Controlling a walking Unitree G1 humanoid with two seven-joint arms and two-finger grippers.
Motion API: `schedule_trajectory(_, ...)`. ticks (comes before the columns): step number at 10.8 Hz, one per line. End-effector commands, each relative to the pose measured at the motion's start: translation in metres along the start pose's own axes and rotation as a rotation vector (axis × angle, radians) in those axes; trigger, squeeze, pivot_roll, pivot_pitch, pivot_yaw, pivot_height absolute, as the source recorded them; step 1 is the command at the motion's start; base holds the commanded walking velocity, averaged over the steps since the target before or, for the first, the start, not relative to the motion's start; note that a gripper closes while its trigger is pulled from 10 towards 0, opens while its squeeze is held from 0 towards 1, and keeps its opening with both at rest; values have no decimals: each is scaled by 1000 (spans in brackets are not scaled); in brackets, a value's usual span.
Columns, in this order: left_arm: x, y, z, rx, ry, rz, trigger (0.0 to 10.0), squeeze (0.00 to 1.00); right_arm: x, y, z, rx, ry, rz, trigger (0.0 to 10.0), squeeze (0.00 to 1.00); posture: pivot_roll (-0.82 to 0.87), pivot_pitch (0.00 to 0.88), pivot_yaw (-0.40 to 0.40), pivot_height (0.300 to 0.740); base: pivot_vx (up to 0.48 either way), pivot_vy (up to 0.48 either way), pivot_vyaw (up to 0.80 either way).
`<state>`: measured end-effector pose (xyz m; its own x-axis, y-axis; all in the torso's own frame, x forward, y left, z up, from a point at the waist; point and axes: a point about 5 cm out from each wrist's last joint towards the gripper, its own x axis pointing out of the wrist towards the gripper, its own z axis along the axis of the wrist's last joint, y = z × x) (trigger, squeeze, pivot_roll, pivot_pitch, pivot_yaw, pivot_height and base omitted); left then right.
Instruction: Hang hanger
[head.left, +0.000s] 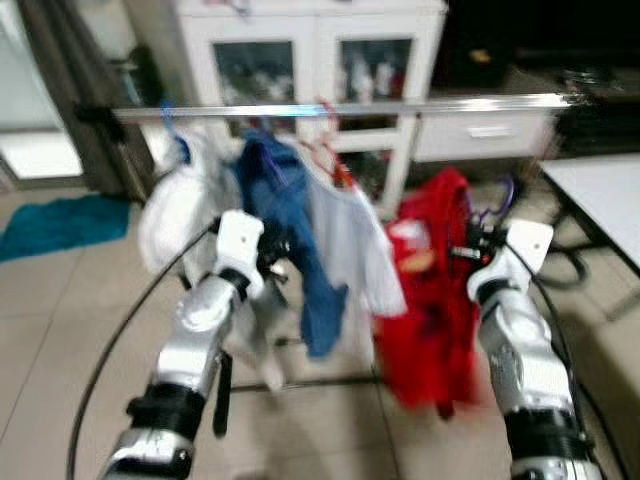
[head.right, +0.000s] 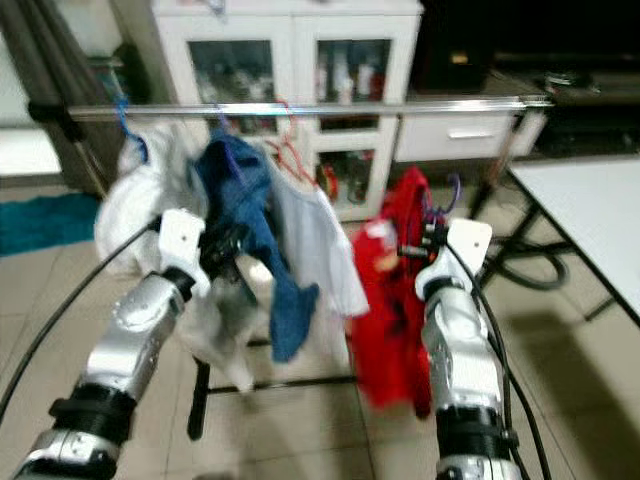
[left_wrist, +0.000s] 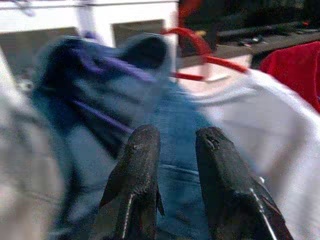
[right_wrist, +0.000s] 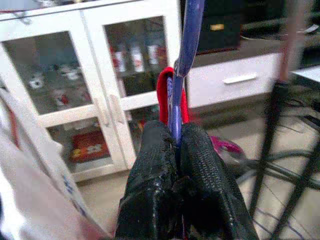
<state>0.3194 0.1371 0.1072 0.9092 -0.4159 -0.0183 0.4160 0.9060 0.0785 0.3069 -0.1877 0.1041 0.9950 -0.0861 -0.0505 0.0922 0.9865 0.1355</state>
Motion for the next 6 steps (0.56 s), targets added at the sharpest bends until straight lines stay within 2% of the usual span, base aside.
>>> schedule_trajectory(1,0,6,8,4,-25,13,10000,0,4,6,8,6,-35,24,10000,0,23,0,8,740,446,0,0)
schedule_trajectory(2,1,7,12,-95,-55,45,10000,0,5,2,10,-2,-43,18,10000,0,22,0,8,740,0,0,0)
schedule_trajectory(3,0,10,13,-109,-67,64,10000,0,6,1,12,-7,-50,22,10000,0,24,0,6,740,0,0,0)
schedule_trajectory(4,0,11,13,-83,-58,71,10000,0,6,1,13,-3,-55,26,10000,0,24,0,5,740,0,0,0)
schedule_trajectory(5,0,14,13,-55,-52,88,10000,0,7,4,15,-30,-62,40,10000,0,25,0,5,740,0,-375,0)
schedule_trajectory(6,0,14,13,-50,-52,91,10000,0,7,5,16,-34,-65,37,10000,0,25,0,5,740,0,-480,800)
